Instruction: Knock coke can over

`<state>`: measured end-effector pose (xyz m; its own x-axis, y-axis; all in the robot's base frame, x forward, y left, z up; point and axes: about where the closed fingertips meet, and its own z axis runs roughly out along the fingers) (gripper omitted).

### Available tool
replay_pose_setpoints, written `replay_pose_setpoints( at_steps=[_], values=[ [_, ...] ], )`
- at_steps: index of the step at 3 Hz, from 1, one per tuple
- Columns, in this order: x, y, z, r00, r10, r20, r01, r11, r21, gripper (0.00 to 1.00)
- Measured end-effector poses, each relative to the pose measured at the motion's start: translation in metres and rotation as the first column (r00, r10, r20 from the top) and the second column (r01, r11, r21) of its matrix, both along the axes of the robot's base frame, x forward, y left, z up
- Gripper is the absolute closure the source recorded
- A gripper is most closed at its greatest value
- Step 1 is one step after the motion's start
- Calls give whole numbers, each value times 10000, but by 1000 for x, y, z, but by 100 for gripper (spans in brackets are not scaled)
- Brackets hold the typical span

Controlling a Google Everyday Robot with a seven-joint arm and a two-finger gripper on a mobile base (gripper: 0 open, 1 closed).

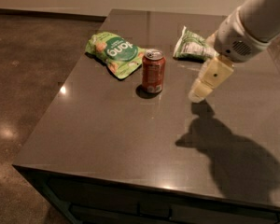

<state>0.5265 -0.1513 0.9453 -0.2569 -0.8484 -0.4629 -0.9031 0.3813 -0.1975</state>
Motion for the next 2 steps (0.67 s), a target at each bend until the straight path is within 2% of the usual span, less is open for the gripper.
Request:
replay_pose_setpoints(
  at_steps=[1, 2],
  values=[
    [29, 26, -17, 9998, -217, -21, 218, 9962, 848, 0],
    [50, 49, -28, 9995, -298, -110, 312, 9858, 1648, 0]
  ],
)
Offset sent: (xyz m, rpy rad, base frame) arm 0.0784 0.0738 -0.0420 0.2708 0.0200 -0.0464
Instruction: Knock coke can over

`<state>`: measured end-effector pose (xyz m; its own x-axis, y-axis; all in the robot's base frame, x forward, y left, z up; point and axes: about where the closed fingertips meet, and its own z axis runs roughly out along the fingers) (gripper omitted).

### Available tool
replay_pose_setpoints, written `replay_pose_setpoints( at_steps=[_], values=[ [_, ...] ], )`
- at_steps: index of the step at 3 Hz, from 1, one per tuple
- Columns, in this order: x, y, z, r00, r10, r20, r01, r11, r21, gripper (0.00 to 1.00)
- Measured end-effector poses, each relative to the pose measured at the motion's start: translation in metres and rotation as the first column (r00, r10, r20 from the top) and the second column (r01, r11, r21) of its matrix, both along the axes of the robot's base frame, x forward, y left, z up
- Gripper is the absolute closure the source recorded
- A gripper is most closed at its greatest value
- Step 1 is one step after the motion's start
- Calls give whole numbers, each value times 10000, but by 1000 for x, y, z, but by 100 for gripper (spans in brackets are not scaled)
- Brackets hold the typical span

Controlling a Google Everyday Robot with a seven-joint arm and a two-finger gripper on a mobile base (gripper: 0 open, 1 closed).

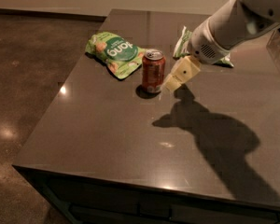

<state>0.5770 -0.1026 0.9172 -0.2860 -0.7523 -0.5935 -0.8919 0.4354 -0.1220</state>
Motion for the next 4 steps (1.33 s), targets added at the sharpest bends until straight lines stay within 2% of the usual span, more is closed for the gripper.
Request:
replay_pose_setpoints(
  at_steps=[2, 4],
  values=[
    [24, 30, -18, 10000, 17, -37, -13, 9948, 1018, 0],
    [26, 63, -23, 9991, 367, 193, -394, 9855, 1650, 0]
  ],
)
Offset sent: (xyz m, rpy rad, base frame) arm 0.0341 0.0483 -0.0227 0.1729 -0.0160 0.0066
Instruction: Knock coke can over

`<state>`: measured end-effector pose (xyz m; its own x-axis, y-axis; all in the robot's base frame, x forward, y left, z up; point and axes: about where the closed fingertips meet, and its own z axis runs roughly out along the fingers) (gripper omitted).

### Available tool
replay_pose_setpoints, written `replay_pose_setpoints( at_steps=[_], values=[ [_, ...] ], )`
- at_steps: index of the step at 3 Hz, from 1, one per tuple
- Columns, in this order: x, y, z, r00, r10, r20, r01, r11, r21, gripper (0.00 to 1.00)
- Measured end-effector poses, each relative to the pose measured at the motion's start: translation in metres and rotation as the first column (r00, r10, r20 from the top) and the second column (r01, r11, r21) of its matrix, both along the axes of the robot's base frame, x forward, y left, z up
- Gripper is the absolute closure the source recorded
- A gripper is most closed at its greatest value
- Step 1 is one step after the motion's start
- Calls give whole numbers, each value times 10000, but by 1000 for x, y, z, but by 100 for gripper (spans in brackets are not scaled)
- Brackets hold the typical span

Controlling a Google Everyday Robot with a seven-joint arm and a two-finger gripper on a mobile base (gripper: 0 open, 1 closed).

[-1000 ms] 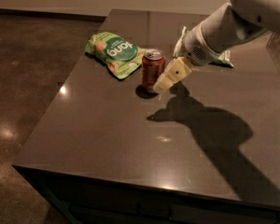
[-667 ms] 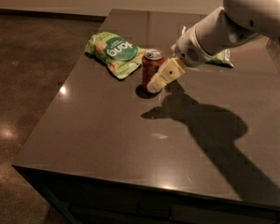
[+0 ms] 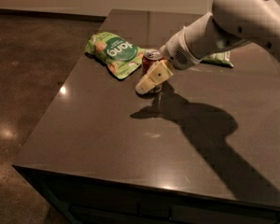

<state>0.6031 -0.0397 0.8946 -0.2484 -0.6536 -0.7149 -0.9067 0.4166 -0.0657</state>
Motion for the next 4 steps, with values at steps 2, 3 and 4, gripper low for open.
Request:
replay_pose_setpoints(
  at_steps=[2, 3, 4],
  values=[
    [-2, 13, 7, 9996, 200, -180, -190, 9983, 548, 49],
    [-7, 3, 23, 9991, 329, -254, -311, 9972, 683, 73],
    [-19, -21, 43, 9974, 612, -380, -619, 9979, -179, 96]
  ],
)
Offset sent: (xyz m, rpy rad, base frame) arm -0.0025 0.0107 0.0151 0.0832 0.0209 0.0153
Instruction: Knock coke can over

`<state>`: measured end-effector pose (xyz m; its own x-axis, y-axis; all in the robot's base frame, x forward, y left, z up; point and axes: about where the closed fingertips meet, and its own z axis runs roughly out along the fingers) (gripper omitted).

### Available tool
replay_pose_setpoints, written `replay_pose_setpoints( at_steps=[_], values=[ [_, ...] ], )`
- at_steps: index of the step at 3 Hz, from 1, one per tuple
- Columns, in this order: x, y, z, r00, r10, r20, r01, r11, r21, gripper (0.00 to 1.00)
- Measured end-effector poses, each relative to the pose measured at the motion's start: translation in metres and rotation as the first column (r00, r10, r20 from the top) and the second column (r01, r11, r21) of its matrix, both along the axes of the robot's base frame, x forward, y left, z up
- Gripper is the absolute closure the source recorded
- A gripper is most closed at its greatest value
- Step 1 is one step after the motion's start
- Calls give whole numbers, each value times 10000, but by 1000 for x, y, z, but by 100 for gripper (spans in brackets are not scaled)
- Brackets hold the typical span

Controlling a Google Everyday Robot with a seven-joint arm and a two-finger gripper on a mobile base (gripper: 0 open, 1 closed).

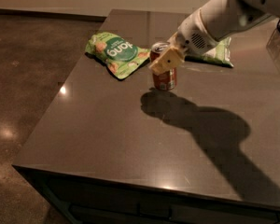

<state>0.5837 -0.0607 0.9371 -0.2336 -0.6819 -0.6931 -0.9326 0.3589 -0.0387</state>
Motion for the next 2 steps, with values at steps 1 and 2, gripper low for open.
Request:
replay_pose_setpoints(
  at_steps=[1, 2],
  values=[
    [-27, -18, -2, 9959, 896, -116, -902, 9786, -1850, 100],
    [-45, -36, -14, 9786, 2058, 13, -1904, 9079, -3735, 100]
  ],
)
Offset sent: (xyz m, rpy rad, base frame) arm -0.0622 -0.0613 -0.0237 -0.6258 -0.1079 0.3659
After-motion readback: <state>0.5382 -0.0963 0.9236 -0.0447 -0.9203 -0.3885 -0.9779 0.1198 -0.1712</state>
